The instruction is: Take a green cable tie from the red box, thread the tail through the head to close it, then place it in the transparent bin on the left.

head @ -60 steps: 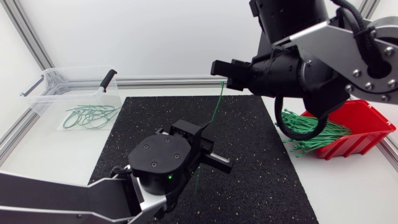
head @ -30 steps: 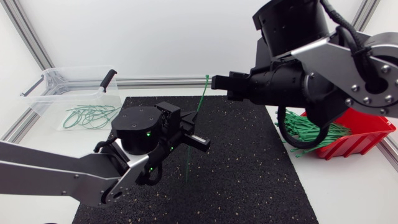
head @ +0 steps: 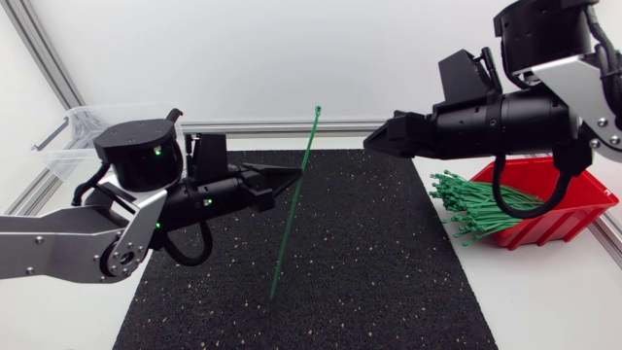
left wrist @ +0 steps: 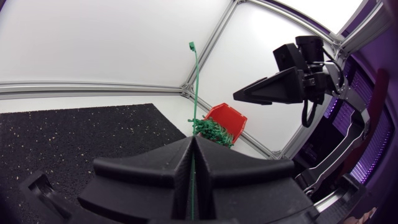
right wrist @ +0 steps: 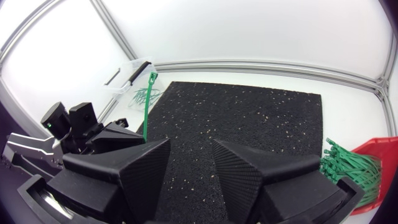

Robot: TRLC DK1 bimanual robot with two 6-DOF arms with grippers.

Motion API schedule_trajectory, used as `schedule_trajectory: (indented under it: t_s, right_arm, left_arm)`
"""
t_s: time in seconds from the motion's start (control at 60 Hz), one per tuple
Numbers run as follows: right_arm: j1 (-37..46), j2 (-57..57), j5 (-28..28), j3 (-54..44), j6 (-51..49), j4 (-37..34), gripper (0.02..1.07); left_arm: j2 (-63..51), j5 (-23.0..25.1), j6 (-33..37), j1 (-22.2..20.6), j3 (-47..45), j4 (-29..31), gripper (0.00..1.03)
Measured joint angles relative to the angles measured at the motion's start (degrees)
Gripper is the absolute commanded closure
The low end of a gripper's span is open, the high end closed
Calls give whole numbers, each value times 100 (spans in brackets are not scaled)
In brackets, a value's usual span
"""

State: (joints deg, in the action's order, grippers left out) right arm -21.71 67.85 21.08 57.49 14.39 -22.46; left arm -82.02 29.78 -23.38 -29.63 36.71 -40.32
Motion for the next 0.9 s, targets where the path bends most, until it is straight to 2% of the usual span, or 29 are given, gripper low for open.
schedule_trajectory:
  t_s: [0.217,0.283,0.317,0.433,0.583,0.667,0.8,0.9]
  right_arm:
    - [474,420,2022,0,-1333,0,51]
    - [553,621,2538,0,-1707,-28,43]
    - [579,702,2680,0,-1880,-83,43]
    - [592,863,2887,-9,-2404,-319,43]
    - [378,857,2872,-52,-2822,-323,43]
    - [175,855,3045,-92,-2979,-321,44]
    - [-39,824,3403,-181,-3084,-317,57]
    - [-55,787,3532,-221,-3117,-299,59]
  left_arm:
    - [138,535,-625,33,0,-76,99]
    - [140,616,-693,31,0,-118,99]
    - [140,627,-708,31,0,-157,99]
    - [199,636,-774,-4,-2,-295,99]
    - [597,640,-826,-227,-44,-330,99]
    - [756,640,-857,-337,-44,-398,99]
    - [739,636,-883,-457,-44,-417,99]
    - [662,621,-920,-525,-44,-420,99]
